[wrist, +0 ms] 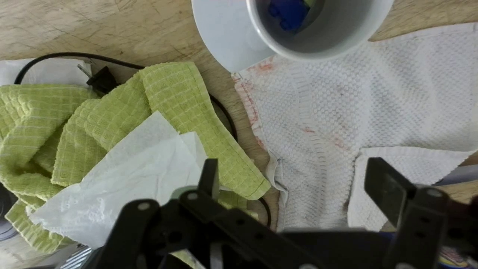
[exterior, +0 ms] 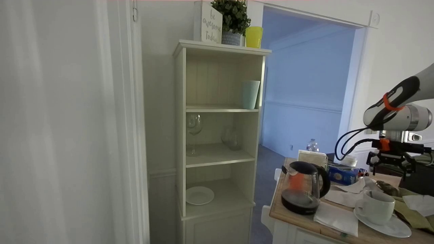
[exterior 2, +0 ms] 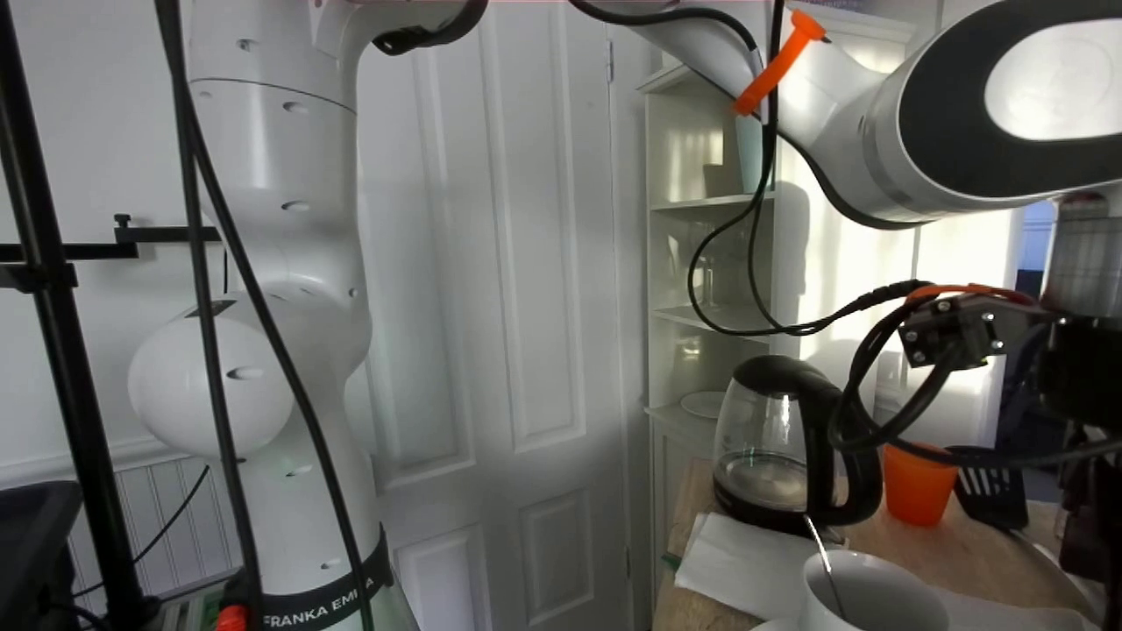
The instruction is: Put the white towel on the box
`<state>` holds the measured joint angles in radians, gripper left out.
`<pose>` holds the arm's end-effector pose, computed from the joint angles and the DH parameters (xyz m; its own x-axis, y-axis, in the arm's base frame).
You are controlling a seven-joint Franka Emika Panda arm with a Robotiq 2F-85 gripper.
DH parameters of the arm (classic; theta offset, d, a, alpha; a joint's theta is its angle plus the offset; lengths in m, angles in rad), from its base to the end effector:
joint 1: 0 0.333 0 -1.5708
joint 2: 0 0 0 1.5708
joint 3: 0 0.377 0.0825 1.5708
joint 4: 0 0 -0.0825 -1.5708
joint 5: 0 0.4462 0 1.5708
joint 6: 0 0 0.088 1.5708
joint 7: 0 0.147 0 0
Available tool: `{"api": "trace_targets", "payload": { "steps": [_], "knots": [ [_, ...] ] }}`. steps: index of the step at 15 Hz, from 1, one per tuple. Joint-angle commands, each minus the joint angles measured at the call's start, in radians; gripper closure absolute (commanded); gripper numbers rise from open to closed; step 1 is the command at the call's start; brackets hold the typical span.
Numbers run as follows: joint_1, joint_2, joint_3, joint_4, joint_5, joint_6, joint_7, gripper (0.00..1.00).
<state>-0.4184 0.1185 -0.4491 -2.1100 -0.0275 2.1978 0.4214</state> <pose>0.3971 -0.4675 0.3477 0.2964 -0.9550 0.0117 -0.9526 -0.2947 0.0750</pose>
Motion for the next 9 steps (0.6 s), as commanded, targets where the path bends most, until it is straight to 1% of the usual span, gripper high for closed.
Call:
{"api": "trace_targets", "payload": {
  "steps": [1, 3, 6, 9],
  "knots": [
    [-0.002, 0.028, -0.002, 0.011, 0.02, 0.018, 0.033, 0.0],
    [-0.003, 0.044, -0.003, 0.013, 0.028, 0.04, 0.051, 0.0],
    [-0.006, 0.078, -0.003, 0.015, 0.042, 0.109, 0.06, 0.0],
    [-0.01, 0.122, 0.006, 0.021, 0.102, 0.19, 0.039, 0.0]
  ]
}}
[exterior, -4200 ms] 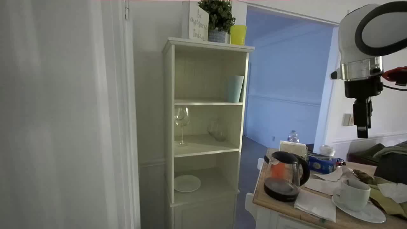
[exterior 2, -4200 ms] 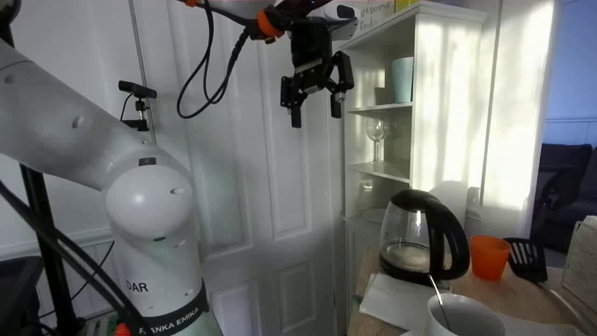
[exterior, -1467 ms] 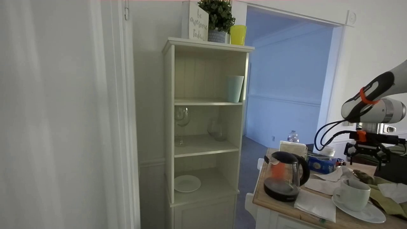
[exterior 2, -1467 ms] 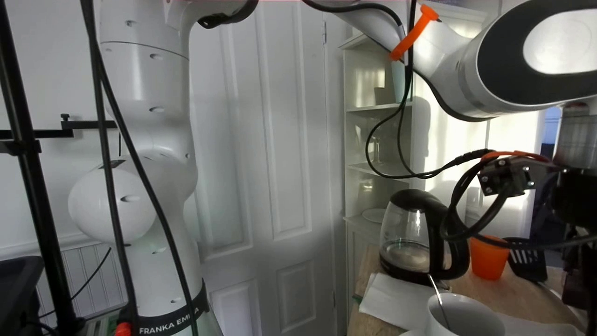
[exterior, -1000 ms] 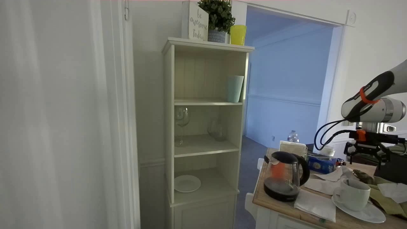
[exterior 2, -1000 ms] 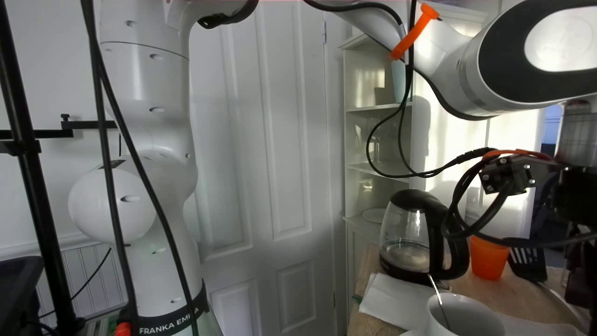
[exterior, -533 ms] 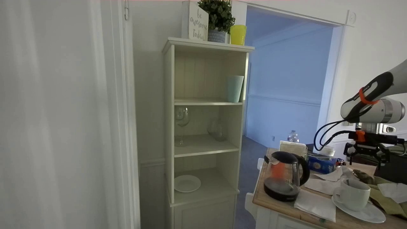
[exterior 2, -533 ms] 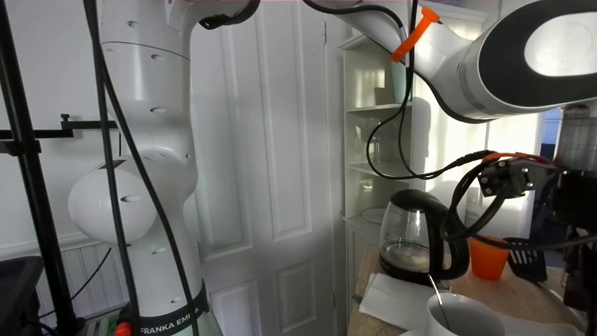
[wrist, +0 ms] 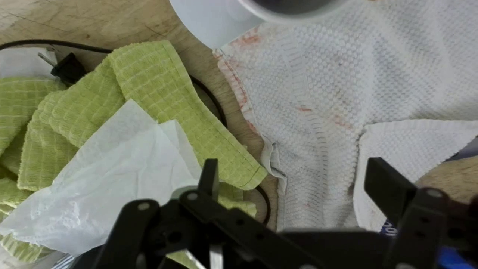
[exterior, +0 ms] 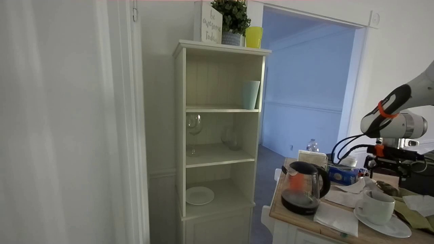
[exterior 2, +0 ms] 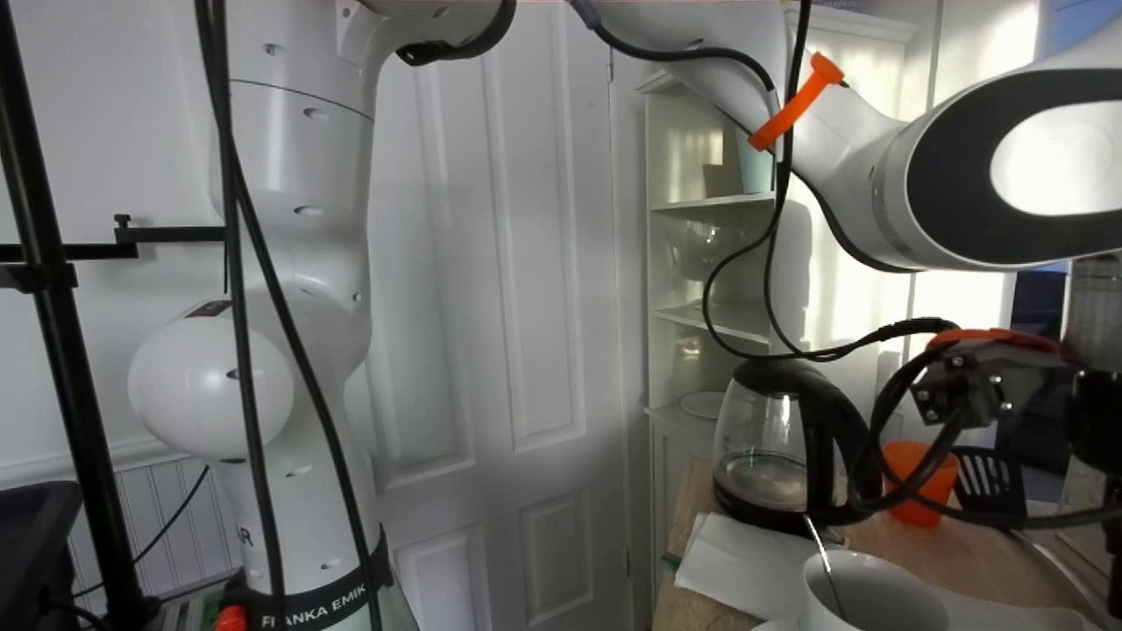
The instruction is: Put the white towel on the box
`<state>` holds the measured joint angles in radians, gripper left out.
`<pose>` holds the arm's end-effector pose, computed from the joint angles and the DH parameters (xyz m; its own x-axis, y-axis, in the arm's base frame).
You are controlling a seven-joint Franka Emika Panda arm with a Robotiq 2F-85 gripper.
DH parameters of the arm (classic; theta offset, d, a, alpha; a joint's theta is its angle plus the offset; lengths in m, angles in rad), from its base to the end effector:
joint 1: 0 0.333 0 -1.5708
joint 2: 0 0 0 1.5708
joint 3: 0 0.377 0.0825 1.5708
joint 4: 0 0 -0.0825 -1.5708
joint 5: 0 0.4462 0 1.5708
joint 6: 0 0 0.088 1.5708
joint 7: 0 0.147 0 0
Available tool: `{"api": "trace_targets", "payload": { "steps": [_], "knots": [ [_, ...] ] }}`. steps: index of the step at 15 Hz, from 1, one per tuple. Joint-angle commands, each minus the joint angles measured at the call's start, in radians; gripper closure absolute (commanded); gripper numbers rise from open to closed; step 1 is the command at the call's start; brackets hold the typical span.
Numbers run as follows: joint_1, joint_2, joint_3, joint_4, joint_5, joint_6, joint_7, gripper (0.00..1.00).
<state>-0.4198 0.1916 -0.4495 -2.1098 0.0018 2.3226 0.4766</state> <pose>0.4102 -0.4803 0.3178 0.2317 -0.9701 0.0727 -0.9721 -0.2282 0.0541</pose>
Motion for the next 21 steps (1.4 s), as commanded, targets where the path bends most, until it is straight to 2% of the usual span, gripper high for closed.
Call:
{"api": "trace_targets", "payload": {
  "steps": [1, 6, 13, 14, 15, 19, 21],
  "knots": [
    [-0.01, 0.062, 0.012, 0.023, 0.101, 0.087, -0.025, 0.0],
    [-0.011, 0.149, 0.04, 0.042, 0.208, 0.204, -0.048, 0.0],
    [-0.034, 0.257, 0.078, 0.106, 0.309, 0.267, -0.086, 0.0],
    [-0.043, 0.269, 0.089, 0.117, 0.331, 0.276, -0.1, 0.03],
    [-0.05, 0.282, 0.098, 0.125, 0.35, 0.291, -0.111, 0.11],
    [-0.068, 0.31, 0.116, 0.152, 0.386, 0.308, -0.133, 0.46],
    [-0.071, 0.313, 0.117, 0.159, 0.39, 0.317, -0.135, 0.61]
  ]
}}
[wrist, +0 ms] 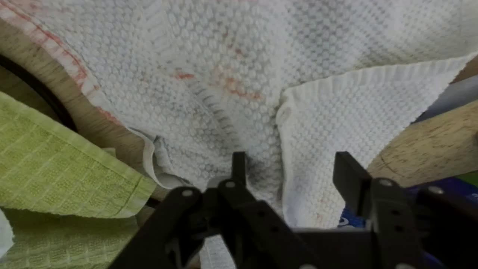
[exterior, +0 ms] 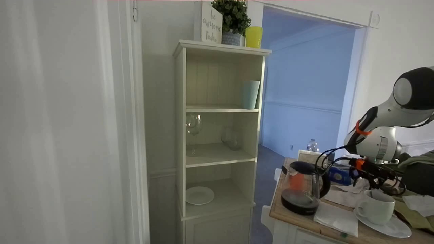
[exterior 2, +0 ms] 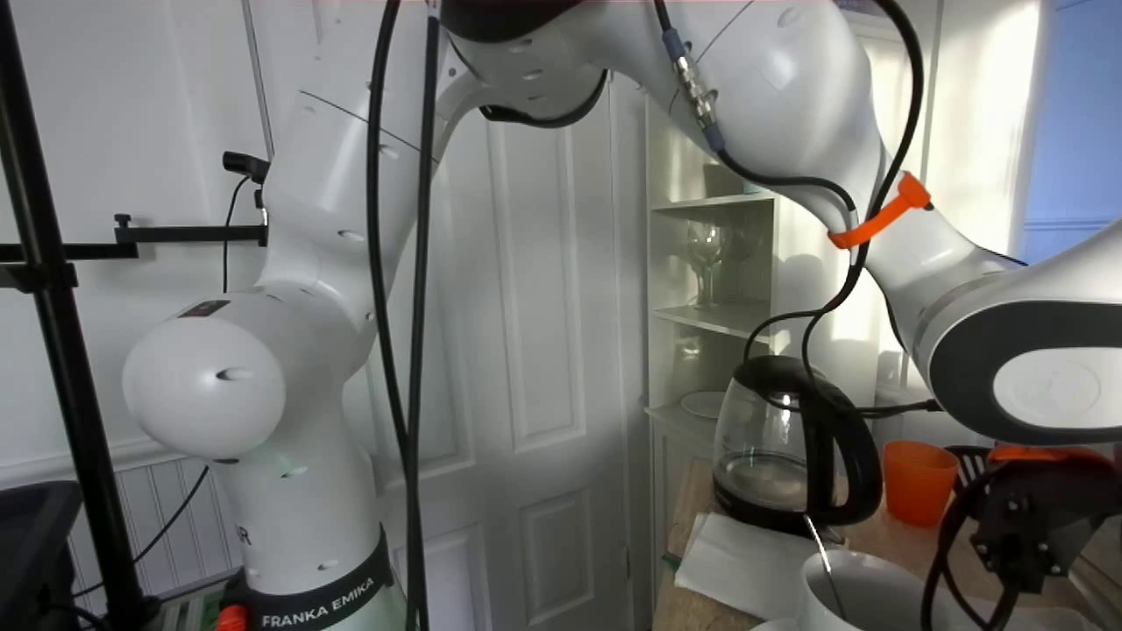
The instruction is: Put the white towel on the box
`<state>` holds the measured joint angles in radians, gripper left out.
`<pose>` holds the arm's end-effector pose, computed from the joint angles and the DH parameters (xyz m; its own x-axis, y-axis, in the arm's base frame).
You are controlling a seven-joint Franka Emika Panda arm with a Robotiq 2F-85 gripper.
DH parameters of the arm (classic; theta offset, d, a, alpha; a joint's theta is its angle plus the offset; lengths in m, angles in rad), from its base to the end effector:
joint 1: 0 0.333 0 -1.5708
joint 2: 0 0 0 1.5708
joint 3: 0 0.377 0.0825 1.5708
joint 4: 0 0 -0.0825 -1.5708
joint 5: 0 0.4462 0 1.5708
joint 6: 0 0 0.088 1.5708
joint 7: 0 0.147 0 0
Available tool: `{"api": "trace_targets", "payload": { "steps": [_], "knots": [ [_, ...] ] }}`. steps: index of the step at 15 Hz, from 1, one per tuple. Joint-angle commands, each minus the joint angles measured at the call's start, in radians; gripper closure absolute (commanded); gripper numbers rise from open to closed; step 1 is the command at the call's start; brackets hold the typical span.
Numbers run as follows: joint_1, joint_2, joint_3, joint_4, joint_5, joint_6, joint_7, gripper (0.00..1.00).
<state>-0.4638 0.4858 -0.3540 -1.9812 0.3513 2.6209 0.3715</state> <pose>0.4872 -0.5095 0.2190 0.1339 -0.9790 0.1538 -0.9791 -0.1547 -0.1318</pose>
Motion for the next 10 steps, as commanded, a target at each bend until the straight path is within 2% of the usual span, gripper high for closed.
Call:
{"api": "trace_targets", "payload": {
  "steps": [1, 5, 8, 10],
  "knots": [
    [-0.028, 0.012, 0.019, 0.027, 0.036, 0.012, -0.03, 0.67],
    [-0.023, -0.017, 0.005, 0.011, 0.022, -0.012, -0.018, 0.93],
    [-0.012, -0.042, -0.014, -0.007, 0.002, -0.034, -0.003, 0.97],
    [0.002, -0.067, -0.036, -0.024, -0.018, -0.037, 0.013, 0.93]
  ]
}}
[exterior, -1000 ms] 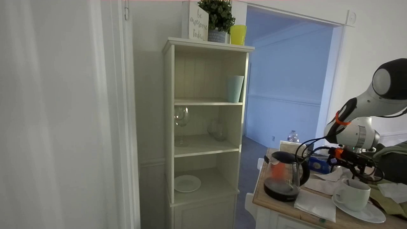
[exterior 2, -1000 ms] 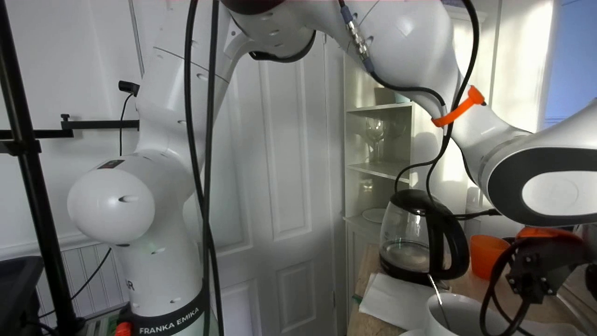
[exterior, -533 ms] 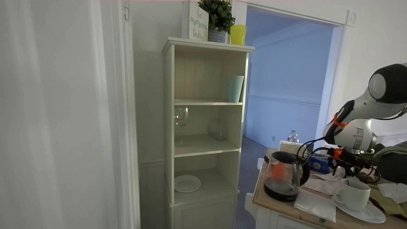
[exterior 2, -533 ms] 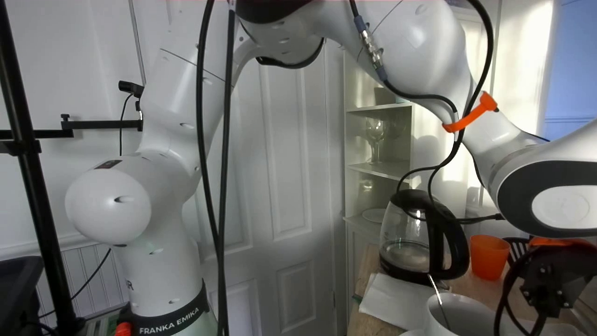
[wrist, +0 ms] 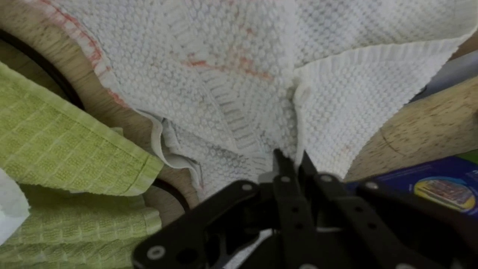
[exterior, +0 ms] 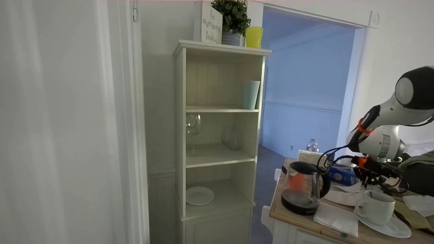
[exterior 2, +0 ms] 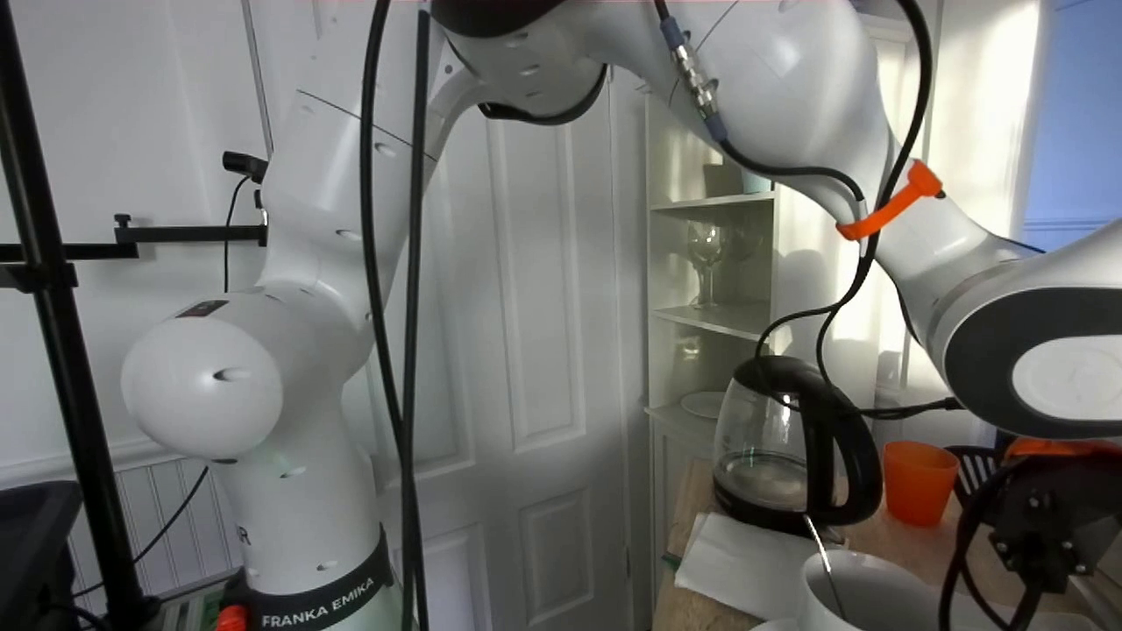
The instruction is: Put the white towel on the box
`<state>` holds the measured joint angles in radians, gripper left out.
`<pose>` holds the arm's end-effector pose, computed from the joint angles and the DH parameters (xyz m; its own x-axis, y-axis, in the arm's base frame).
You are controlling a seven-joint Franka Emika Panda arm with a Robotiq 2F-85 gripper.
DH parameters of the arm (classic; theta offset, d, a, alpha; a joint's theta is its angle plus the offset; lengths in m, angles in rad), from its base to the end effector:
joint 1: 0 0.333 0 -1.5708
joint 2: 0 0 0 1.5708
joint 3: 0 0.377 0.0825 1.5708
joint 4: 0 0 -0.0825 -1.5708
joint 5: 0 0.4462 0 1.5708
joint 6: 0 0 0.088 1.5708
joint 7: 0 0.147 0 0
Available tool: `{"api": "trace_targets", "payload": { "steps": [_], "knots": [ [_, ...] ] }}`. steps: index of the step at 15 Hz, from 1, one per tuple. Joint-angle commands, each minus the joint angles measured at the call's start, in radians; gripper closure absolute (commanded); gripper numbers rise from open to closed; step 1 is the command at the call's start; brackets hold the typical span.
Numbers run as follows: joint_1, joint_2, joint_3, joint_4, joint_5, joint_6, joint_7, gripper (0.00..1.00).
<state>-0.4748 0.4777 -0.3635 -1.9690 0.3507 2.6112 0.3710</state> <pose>0.4814 -0.5216 0.2299 0.1171 -0.9797 0.1627 -0.9803 -0.1402 -0.1389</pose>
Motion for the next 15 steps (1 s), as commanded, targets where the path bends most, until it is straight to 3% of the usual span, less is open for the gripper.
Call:
{"api": "trace_targets", "payload": {
  "steps": [1, 9, 15],
  "knots": [
    [0.019, -0.079, -0.04, -0.048, -0.026, -0.031, 0.022, 0.93],
    [0.026, -0.284, -0.063, -0.115, -0.022, -0.085, -0.004, 0.92],
    [0.032, -0.425, -0.044, -0.102, 0.06, -0.032, -0.01, 0.92]
  ]
}}
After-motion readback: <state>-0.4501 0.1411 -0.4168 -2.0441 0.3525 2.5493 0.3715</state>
